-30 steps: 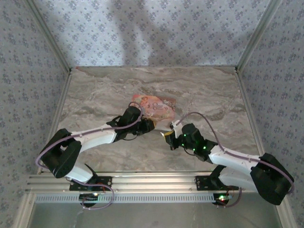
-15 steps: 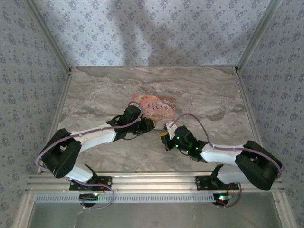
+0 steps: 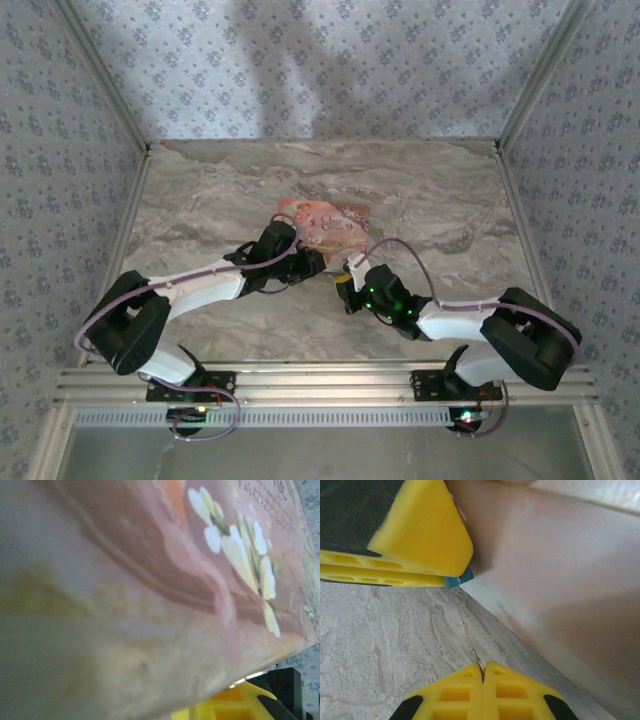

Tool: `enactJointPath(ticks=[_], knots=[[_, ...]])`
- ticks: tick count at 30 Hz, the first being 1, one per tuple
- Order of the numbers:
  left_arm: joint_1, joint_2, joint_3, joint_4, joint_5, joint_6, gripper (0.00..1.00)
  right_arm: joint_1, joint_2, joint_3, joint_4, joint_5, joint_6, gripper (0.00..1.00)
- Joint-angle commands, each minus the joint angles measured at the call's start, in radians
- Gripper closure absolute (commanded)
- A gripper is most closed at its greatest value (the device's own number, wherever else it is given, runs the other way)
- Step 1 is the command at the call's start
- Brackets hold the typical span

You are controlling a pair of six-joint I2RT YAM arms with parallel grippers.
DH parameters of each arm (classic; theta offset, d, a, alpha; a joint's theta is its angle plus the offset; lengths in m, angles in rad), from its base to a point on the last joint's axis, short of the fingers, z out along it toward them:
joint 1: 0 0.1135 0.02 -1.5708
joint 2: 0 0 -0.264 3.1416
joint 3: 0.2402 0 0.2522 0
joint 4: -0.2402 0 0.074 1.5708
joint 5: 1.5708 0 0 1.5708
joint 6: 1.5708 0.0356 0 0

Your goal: Unlock the padlock with the key

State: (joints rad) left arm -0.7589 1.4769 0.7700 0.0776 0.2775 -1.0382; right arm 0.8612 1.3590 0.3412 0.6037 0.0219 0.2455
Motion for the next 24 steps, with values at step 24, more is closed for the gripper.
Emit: enactJointPath(ticks=[24], knots=[[0.0,-0.038,0.047,0.017,0.043,-0.028,0.77,-0.028,0.032,0.048,0.074,-0.006,-0.007,1.0]])
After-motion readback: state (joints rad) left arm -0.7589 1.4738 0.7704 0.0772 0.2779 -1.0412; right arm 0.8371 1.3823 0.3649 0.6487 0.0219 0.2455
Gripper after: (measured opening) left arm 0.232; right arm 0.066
